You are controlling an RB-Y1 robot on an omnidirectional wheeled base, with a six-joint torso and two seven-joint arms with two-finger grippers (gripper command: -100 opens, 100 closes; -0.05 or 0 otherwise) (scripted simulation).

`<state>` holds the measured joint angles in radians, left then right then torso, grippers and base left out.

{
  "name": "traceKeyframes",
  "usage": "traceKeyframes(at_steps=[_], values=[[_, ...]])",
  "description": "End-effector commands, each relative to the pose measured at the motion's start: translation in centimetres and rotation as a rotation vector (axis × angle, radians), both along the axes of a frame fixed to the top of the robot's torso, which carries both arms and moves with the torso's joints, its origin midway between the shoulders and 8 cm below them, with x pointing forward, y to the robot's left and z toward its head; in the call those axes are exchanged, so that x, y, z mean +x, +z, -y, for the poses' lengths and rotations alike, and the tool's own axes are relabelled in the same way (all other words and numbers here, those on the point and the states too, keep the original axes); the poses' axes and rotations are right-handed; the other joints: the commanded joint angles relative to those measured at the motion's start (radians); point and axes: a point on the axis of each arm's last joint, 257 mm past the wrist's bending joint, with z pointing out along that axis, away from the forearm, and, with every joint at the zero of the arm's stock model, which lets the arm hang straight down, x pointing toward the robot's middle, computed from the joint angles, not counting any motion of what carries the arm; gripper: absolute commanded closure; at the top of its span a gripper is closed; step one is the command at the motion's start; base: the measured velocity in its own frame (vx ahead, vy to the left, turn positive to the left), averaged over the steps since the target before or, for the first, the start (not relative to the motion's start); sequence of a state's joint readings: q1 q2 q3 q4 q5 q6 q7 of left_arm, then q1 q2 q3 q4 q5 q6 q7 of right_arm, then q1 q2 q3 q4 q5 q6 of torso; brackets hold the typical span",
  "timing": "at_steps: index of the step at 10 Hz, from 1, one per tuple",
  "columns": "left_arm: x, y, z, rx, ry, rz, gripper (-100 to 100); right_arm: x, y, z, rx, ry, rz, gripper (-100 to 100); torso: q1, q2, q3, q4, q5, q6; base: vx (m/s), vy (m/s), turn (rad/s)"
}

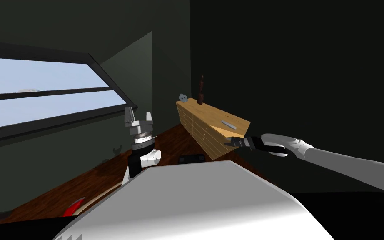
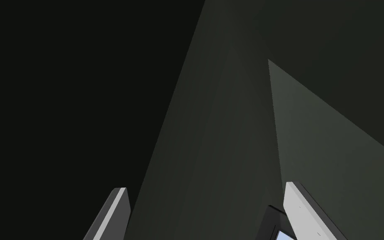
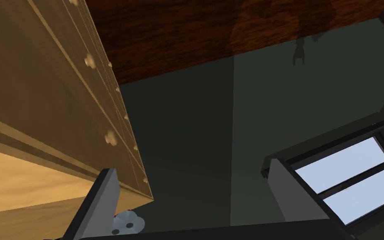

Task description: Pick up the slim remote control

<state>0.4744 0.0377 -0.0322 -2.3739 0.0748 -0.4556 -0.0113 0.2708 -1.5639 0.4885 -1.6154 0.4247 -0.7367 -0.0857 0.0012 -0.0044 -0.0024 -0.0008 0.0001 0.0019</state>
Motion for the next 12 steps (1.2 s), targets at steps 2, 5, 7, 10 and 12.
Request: traceKeyframes(at_steps=[2, 5, 7, 10, 12], values=[[0.0, 0.0, 0.0, 0.0, 0.0, 0.0, 0, -0.3, -0.3, 4.6, -0.102, -0.029, -0.04, -100, -0.001, -0.001, 0.0, 0.0, 0.0, -0.001, 0.064, 0.016, 0.192], [0.0, 0.0, 0.0, 0.0, 0.0, 0.0, 0, -1.9, -0.6, 11.2, -0.233, -0.078, -0.112, -100, 0.0, -0.001, -0.001, 0.0, 0.0, 0.0, 0.073, 0.022, 0.219], [0.0, 0.0, 0.0, 0.0, 0.0, 0.0, 0, -3.0, -0.1, 14.0, -0.296, -0.09, -0.152, -100, -0.001, -0.001, -0.001, 0.0, 0.0, 0.0, 0.082, 0.001, 0.162], [0.0, 0.0, 0.0, 0.0, 0.0, 0.0, 0, -4.3, 0.2, 18.1, -0.371, -0.137, -0.192, -100, -0.001, -0.003, -0.002, -0.001, 0.0, -0.001, 0.087, -0.004, 0.162], [0.0, 0.0, 0.0, 0.0, 0.0, 0.0, 0, -5.8, 0.2, 19.8, -0.406, -0.149, -0.234, -100, -0.001, 0.001, 0.001, 0.0, -0.001, 0.001, 0.043, 0.0, 0.091]])
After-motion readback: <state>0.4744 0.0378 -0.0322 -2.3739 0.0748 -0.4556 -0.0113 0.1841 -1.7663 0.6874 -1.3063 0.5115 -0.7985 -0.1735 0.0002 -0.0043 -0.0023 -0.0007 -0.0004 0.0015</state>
